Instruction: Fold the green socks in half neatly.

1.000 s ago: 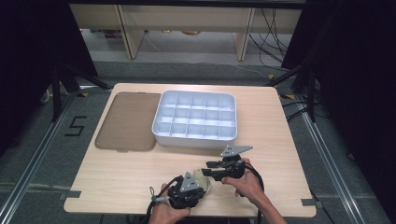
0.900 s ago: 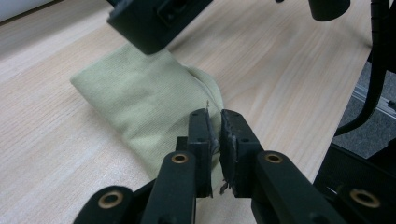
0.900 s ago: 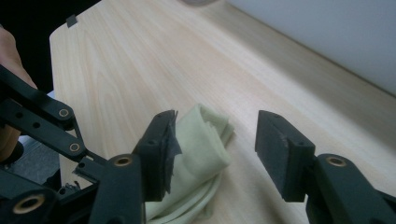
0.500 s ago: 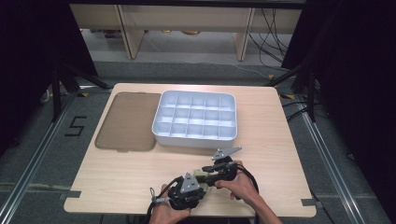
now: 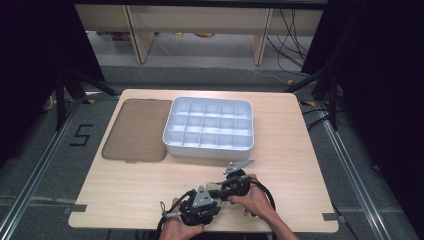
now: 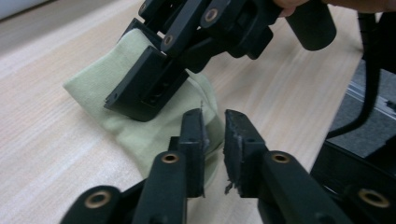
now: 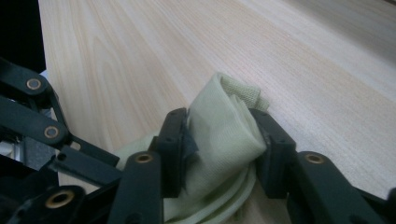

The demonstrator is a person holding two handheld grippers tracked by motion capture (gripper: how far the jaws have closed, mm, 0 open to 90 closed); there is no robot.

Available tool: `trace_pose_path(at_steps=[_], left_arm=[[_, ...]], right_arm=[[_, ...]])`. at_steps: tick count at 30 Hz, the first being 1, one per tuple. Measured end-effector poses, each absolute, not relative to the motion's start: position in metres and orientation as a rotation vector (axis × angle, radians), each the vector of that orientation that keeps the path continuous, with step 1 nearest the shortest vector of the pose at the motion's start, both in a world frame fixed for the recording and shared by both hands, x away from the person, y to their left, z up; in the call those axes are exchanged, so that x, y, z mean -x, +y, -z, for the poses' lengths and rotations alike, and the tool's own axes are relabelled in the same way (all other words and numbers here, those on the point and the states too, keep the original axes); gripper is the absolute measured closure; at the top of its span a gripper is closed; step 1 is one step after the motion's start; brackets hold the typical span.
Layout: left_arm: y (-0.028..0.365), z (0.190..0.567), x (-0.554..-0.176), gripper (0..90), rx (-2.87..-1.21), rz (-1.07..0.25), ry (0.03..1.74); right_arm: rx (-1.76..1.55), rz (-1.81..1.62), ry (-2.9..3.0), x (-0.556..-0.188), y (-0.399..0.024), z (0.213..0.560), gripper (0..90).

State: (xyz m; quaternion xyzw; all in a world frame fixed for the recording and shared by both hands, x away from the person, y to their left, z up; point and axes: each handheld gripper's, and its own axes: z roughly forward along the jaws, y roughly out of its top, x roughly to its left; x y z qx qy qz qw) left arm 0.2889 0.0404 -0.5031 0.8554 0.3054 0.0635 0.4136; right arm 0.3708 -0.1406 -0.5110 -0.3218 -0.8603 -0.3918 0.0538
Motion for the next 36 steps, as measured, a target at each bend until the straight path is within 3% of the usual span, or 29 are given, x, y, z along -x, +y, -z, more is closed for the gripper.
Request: trace_pose_path(at_steps=[5, 13, 19, 36], left_arm=[[0.060, 0.496, -0.281, 62.5, -2.070, -0.119, 0.815], [0.107, 0.493, -0.268, 44.6, -2.007, -0.121, 0.944], [0.139, 0.499, -0.269, 40.2, -1.972, -0.175, 1.036], [0.155, 0.501, -0.280, 30.8, -1.984, -0.236, 1.086]], right_arm=[[0.961, 1.216, -2.612, -0.370, -0.140, 0.511, 70.1], [0.960, 1.235, -2.596, -0.370, -0.142, 0.512, 72.7], [0.958, 1.255, -2.578, -0.370, -0.143, 0.513, 73.5], [0.871, 1.425, -2.578, -0.365, -0.155, 0.491, 74.2]])
